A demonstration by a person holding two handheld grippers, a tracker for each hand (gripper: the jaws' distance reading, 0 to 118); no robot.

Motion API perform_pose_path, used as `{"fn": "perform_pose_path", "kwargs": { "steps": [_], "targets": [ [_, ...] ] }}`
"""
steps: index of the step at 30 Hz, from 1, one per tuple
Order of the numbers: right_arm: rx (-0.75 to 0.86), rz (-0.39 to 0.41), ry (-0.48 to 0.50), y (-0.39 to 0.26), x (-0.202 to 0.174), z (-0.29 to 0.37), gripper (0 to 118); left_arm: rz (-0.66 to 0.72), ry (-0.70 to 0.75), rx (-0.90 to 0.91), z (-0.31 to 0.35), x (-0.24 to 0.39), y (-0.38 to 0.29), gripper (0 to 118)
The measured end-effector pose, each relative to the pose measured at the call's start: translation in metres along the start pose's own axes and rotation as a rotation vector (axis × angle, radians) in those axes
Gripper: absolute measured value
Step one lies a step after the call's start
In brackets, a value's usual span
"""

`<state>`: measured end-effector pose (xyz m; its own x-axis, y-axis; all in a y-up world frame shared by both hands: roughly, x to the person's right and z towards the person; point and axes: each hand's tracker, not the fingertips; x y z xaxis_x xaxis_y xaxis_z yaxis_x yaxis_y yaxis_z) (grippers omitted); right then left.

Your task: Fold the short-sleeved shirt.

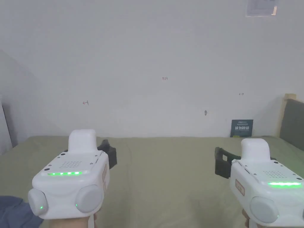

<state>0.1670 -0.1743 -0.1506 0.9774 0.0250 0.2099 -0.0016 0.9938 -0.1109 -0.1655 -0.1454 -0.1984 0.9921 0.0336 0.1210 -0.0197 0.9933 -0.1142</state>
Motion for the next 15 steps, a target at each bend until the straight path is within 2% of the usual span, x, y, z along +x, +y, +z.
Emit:
{"fn": "perform_pose_path", "kwargs": {
  "steps": [1,2,3,4,5,15],
  "targets": [
    [-0.025,-0.02,0.041,0.002,0.002,0.001,54,0.024,-0.056,-0.027,-0.001,-0.003,0.0,34],
    [-0.017,-0.034,0.039,0.003,0.005,0.002,11,0.038,-0.076,-0.037,-0.003,-0.005,-0.002,19],
    [-0.016,-0.062,0.039,0.002,0.011,0.004,1,0.046,-0.068,-0.027,-0.002,-0.005,-0.003,13],
    [-0.016,-0.062,0.039,0.002,0.011,0.004,1,0.046,-0.068,-0.027,-0.002,-0.005,-0.003,12],
    [-0.033,-0.022,0.024,0.0,0.01,0.002,0,0.009,-0.056,-0.025,0.0,-0.001,-0.007,12],
    [-0.055,-0.016,0.023,-0.008,0.006,0.001,1,0.004,-0.052,-0.034,-0.002,-0.003,-0.012,12]
  ]
}}
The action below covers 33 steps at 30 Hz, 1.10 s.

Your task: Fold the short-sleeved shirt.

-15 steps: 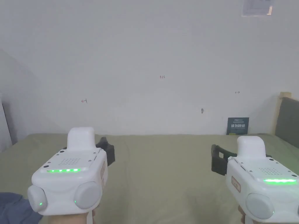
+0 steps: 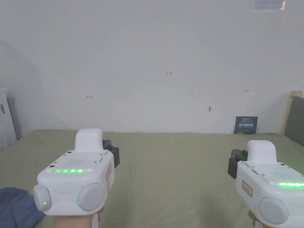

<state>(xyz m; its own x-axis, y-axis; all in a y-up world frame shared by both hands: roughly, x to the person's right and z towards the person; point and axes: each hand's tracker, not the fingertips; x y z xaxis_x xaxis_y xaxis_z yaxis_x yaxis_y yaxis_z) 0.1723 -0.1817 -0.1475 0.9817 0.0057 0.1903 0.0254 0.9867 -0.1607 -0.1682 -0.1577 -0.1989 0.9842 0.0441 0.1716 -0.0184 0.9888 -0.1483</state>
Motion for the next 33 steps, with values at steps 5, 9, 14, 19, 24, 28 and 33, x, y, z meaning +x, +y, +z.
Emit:
{"fn": "perform_pose_path", "kwargs": {
  "steps": [5,9,14,19,24,28,33],
  "targets": [
    [0.001,0.019,0.018,0.002,-0.009,-0.004,1,0.019,0.035,-0.001,0.003,-0.015,0.0,12],
    [-0.008,0.034,0.073,0.001,-0.034,-0.012,1,0.019,0.097,0.004,0.012,-0.039,0.0,12],
    [-0.019,0.04,0.24,-0.003,-0.098,-0.026,1,0.045,0.26,0.006,0.045,-0.094,-0.002,12],
    [-0.032,0.037,0.418,-0.01,-0.172,-0.033,1,0.088,0.428,0.0,0.088,-0.151,-0.006,12],
    [-0.03,0.076,0.525,-0.017,-0.221,-0.026,1,0.099,0.559,-0.026,0.126,-0.192,-0.017,12],
    [-0.044,0.074,0.569,-0.025,-0.235,-0.026,1,0.116,0.609,-0.042,0.139,-0.208,-0.027,12],
    [-0.076,0.072,0.582,-0.034,-0.241,-0.033,1,0.118,0.624,-0.061,0.138,-0.213,-0.033,12]
  ]
}}
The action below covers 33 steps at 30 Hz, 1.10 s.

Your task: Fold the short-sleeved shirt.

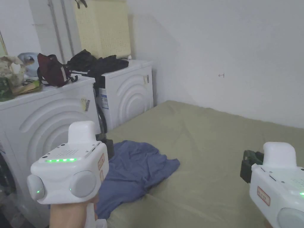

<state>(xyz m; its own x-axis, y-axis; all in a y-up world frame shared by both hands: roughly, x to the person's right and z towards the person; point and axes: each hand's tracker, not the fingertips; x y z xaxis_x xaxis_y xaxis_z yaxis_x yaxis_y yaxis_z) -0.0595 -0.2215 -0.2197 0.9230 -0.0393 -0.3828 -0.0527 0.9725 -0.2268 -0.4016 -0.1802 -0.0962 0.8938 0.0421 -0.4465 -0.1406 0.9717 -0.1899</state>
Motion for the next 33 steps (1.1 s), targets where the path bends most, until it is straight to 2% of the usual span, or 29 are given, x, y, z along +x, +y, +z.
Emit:
{"fn": "perform_pose_path", "kwargs": {
  "steps": [5,10,16,20,27,30,31,32,33],
  "targets": [
    [-0.014,-0.009,0.001,-0.002,0.002,-0.006,1,-0.005,-0.006,-0.015,-0.01,0.002,-0.005,12],
    [-0.042,0.0,-0.007,-0.009,0.004,-0.011,1,-0.04,-0.029,-0.09,-0.048,0.007,-0.015,12],
    [-0.139,-0.006,-0.029,-0.038,0.012,-0.032,1,-0.046,-0.133,-0.3,-0.129,0.017,-0.052,12],
    [-0.185,-0.013,-0.034,-0.056,0.017,-0.048,1,-0.083,-0.129,-0.419,-0.188,0.026,-0.083,12],
    [-0.271,-0.081,-0.027,-0.08,0.028,-0.071,1,-0.18,-0.168,-0.662,-0.279,0.038,-0.131,12],
    [-0.287,-0.067,-0.036,-0.086,0.03,-0.073,1,-0.136,-0.188,-0.764,-0.315,0.029,-0.151,12],
    [-0.29,-0.054,-0.04,-0.089,0.031,-0.074,1,-0.143,-0.166,-0.775,-0.323,0.028,-0.154,14],
    [-0.295,-0.043,-0.043,-0.09,0.031,-0.075,1,-0.153,-0.164,-0.781,-0.332,0.025,-0.158,26],
    [-0.302,-0.039,-0.044,-0.092,0.032,-0.075,1,-0.156,-0.165,-0.827,-0.34,0.023,-0.16,53]
  ]
}}
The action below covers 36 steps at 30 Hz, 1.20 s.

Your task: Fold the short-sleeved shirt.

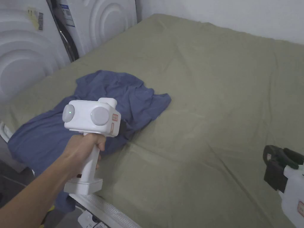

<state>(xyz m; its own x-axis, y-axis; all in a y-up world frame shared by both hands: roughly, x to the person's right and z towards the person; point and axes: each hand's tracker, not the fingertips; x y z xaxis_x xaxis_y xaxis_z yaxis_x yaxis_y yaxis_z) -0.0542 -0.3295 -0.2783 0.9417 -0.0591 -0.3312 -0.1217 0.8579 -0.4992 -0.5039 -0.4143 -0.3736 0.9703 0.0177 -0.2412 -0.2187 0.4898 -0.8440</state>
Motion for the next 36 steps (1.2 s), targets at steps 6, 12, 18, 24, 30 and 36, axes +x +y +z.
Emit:
{"fn": "perform_pose_path", "kwargs": {
  "steps": [6,12,18,24,30,36],
  "targets": [
    [-0.04,-0.006,0.014,-0.01,0.001,-0.004,1,0.009,0.044,-0.03,-0.017,-0.017,0.005,117],
    [-0.064,-0.004,0.015,-0.015,-0.001,-0.005,1,-0.037,0.059,-0.069,-0.029,-0.003,-0.014,116],
    [-0.078,-0.009,0.009,-0.015,0.007,0.011,1,-0.025,0.141,0.085,-0.013,-0.017,0.002,5],
    [-0.074,0.013,-0.021,-0.013,0.027,0.041,1,0.007,0.081,0.004,0.007,-0.003,0.0,5],
    [-0.079,0.023,-0.086,-0.017,0.06,0.075,1,0.095,-0.09,0.022,0.013,0.03,0.012,5],
    [-0.064,-0.031,-0.153,-0.022,0.1,0.109,1,-0.025,-0.237,0.03,0.039,0.146,0.022,5]
  ]
}}
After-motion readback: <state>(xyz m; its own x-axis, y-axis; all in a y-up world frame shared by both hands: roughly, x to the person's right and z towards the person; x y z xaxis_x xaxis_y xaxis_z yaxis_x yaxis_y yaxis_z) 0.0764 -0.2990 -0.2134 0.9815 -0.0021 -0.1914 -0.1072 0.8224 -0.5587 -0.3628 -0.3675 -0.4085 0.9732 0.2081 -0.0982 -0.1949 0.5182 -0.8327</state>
